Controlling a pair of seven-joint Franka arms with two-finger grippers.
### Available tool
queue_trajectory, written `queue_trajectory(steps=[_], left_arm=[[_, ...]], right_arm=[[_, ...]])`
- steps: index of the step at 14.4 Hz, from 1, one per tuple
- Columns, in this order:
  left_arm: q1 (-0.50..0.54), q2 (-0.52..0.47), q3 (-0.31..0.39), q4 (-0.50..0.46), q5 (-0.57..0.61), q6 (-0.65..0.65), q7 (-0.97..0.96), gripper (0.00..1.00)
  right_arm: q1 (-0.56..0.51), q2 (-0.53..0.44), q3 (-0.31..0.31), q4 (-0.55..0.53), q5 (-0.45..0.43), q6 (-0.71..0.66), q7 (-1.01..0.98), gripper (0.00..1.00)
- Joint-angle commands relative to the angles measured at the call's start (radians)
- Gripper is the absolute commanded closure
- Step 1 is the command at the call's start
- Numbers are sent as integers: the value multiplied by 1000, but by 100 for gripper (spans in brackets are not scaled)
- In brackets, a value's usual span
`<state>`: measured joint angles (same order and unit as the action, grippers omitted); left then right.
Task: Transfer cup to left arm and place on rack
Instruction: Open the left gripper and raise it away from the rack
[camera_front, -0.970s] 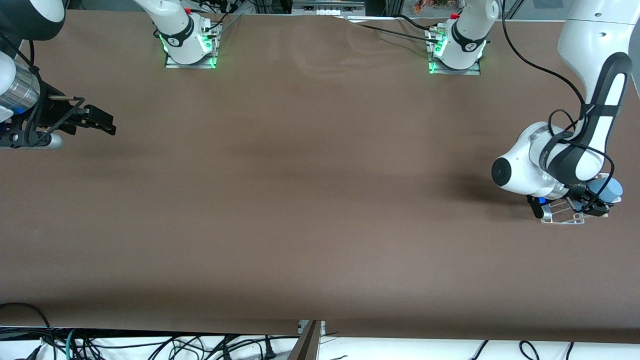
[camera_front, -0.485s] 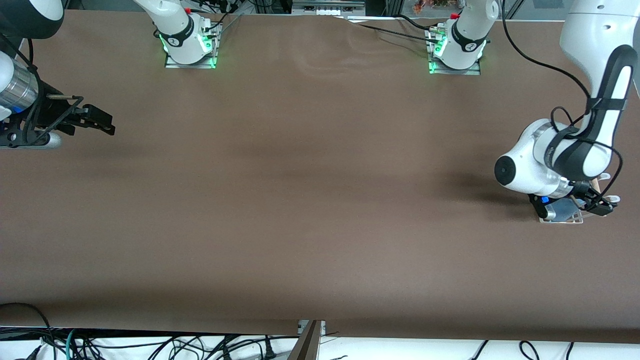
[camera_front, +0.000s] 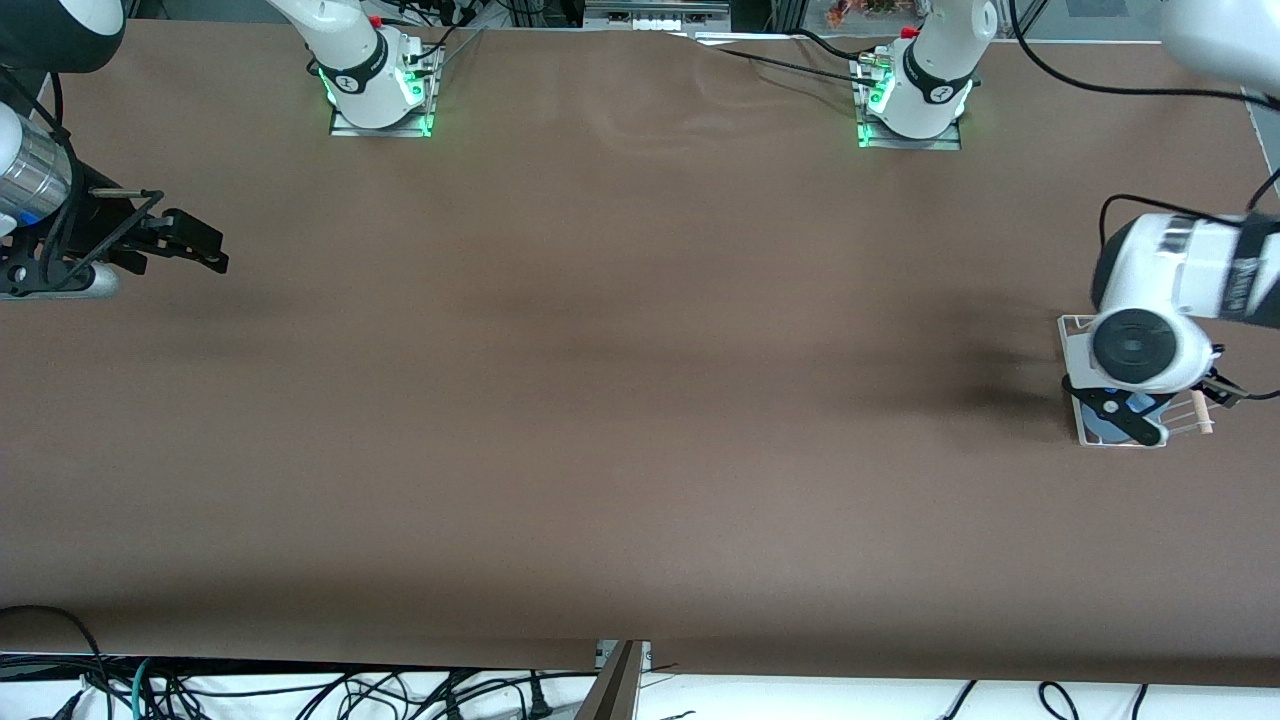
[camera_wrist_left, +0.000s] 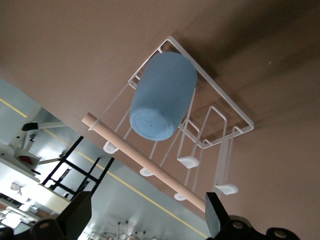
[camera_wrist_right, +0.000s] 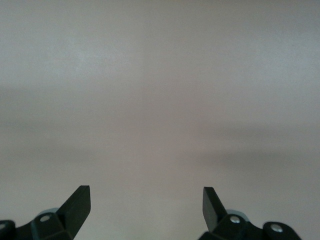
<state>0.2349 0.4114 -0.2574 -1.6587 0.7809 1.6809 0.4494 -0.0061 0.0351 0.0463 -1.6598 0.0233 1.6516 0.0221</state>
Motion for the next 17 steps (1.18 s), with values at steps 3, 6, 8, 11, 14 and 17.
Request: queue_trajectory(steps=[3, 6, 8, 11, 14, 17], left_arm=[[-66, 9, -5, 252, -294, -234, -147, 0], [-66, 6, -3, 376, -501, -335, -213, 0], [-84, -72, 21, 372, -624, -311, -242, 0], [-164, -256, 145, 176, -834, -163, -536, 0], [-213, -410, 153, -62, -726, 87, -581, 0], [-239, -439, 153, -79, -678, 80, -581, 0]], right_arm=[[52, 12, 6, 48, -29, -12, 1, 1], [71, 11, 6, 49, -45, -12, 2, 1], [72, 11, 6, 49, -43, -12, 4, 1], [71, 11, 4, 49, -39, -12, 6, 1], [71, 11, 4, 49, -40, -10, 6, 1], [71, 11, 3, 49, -39, -7, 7, 1]])
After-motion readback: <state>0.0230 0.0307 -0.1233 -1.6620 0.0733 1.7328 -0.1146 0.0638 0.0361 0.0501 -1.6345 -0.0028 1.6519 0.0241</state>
